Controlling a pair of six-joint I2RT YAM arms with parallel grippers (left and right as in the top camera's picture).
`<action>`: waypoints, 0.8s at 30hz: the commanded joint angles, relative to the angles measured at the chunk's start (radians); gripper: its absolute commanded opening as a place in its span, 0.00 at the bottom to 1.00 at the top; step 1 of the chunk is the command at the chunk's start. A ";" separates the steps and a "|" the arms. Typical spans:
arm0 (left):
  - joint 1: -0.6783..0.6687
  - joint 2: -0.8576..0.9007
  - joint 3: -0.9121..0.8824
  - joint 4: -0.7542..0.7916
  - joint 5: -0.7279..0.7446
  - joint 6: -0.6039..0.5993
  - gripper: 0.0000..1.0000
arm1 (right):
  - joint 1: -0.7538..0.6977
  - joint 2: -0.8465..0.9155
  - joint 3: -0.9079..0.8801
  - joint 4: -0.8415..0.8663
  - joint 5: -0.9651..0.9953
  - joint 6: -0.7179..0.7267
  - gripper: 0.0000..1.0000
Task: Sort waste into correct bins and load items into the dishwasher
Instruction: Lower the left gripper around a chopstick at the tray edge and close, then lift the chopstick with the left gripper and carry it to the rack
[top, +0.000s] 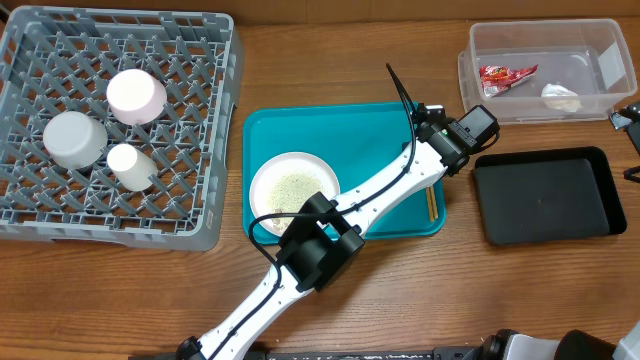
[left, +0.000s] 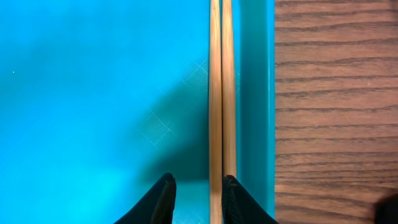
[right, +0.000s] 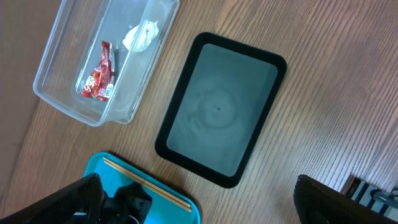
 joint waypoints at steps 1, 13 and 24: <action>0.001 0.014 -0.019 0.007 -0.025 -0.010 0.29 | -0.003 -0.012 -0.003 0.002 0.014 0.001 1.00; 0.000 0.014 -0.036 0.027 -0.026 -0.010 0.31 | -0.003 -0.012 -0.003 0.002 0.014 0.001 1.00; -0.001 0.014 -0.037 0.033 -0.040 -0.010 0.33 | -0.003 -0.012 -0.003 0.002 0.014 0.001 1.00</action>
